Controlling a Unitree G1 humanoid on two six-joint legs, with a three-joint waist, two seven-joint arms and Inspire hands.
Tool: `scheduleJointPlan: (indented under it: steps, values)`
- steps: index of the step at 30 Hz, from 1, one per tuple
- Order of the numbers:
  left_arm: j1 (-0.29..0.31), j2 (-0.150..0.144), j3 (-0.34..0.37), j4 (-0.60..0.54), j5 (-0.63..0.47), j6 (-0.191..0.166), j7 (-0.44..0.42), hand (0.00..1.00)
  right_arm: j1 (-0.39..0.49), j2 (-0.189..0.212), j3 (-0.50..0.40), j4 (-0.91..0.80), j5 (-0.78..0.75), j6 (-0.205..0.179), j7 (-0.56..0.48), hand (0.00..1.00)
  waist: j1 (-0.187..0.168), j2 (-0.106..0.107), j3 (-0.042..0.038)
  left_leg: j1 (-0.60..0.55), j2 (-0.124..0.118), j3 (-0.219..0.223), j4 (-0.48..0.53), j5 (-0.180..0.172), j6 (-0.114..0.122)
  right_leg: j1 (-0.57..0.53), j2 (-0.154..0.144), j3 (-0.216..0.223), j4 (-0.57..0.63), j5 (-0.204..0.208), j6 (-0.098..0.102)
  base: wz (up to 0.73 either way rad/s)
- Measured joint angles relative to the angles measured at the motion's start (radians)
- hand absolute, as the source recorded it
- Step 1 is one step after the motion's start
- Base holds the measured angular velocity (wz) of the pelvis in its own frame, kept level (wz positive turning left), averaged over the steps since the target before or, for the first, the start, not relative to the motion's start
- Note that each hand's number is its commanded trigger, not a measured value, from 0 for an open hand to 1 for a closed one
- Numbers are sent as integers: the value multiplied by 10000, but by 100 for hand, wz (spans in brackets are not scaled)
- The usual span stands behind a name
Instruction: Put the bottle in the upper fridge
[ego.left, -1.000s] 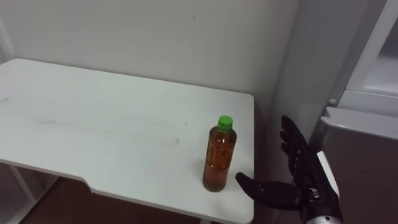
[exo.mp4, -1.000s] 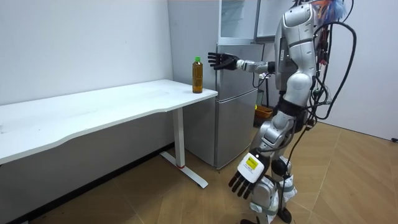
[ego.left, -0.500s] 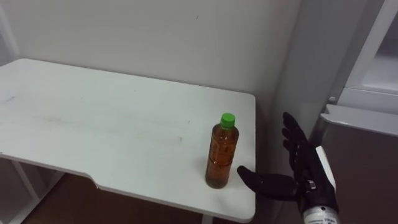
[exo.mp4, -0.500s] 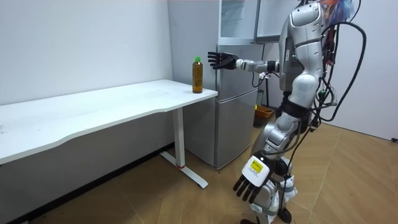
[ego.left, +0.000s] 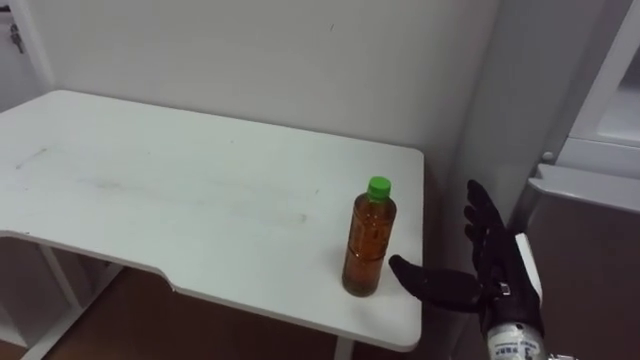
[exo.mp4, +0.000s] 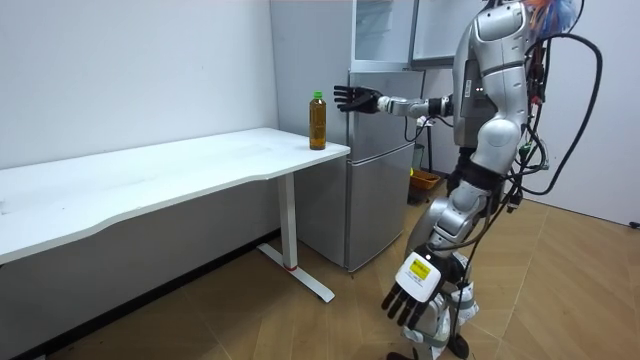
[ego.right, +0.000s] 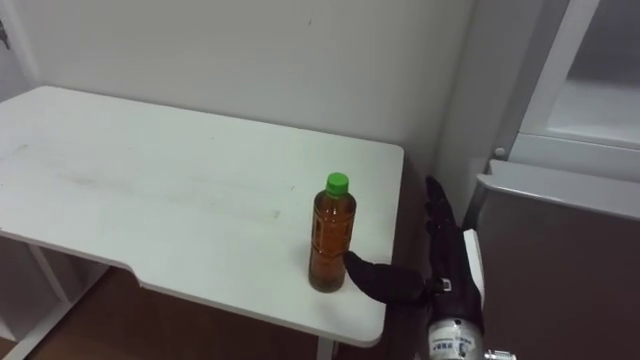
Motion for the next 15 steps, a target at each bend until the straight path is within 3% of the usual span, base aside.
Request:
scheduleJointPlan:
  steps: [5,15]
  values:
    - [-87,-6,-170,-67,10,111,-13,0,-59,-7,170,253,193,21,-112,0,213,154,-75,-110,3,-11,-18,1,-1,-131,-19,-69,93,0,1,0]
    - [-158,-35,-194,-66,-17,121,-12,0,-588,-11,399,258,31,21,-93,0,209,137,-18,-89,-31,-27,-54,8,-14,-100,-44,-172,65,-20,-8,0]
